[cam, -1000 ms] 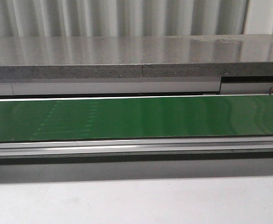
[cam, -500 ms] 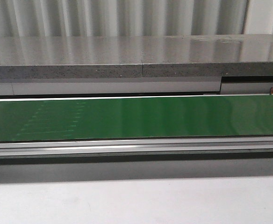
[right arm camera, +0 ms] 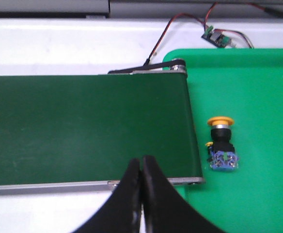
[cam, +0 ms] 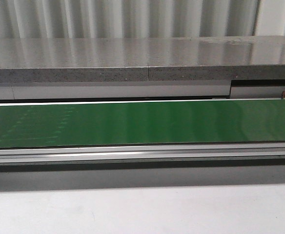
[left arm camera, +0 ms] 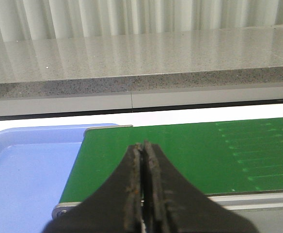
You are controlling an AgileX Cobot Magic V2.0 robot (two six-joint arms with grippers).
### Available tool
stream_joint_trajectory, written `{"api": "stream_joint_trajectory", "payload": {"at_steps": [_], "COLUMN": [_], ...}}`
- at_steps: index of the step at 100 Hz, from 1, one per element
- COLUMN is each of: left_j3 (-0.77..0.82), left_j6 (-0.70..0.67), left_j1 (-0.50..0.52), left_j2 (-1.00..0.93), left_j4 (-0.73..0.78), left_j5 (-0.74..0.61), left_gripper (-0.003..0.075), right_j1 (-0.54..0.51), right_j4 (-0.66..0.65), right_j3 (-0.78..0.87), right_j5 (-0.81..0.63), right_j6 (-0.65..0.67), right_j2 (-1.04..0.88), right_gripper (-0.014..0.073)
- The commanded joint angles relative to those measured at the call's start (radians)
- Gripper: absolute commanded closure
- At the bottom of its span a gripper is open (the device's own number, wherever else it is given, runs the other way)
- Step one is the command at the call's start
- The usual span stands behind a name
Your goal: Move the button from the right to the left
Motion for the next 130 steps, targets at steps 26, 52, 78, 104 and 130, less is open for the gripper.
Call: {"api": "stream_joint_trajectory", "payload": {"at_steps": [26, 52, 78, 104, 130], "left_j3": [0.038, 0.038, 0.038, 0.038, 0.038], "left_j6": [-0.008, -0.008, -0.008, -0.008, -0.008], "left_j1": [0.002, 0.002, 0.002, 0.002, 0.002], "left_j2": [-0.031, -0.031, -0.031, -0.031, -0.031], "left_j4": [-0.007, -0.007, -0.007, -0.007, -0.007], "left_j5": [-0.077, -0.077, -0.077, -0.077, -0.077], "left_gripper": [0.0741, 0.0741, 0.0741, 0.0741, 0.0741], "right_j1": [0.003, 0.003, -0.075, -0.312, -0.403], "right_j4": [0.004, 0.005, 0.005, 0.007, 0.008], "right_j3": [-0.093, -0.140, -0.216, -0.321, -0.401], "right_j5": [0.045, 0.121, 0.152, 0.174, 0.218], "right_j6": [-0.002, -0.002, 0.008, 0.011, 0.026], "right_j2": [0.160, 0.252, 0.313, 0.447, 0.658], "right_gripper": [0.0615, 0.0090, 0.0033, 0.0033, 0.0033]}}
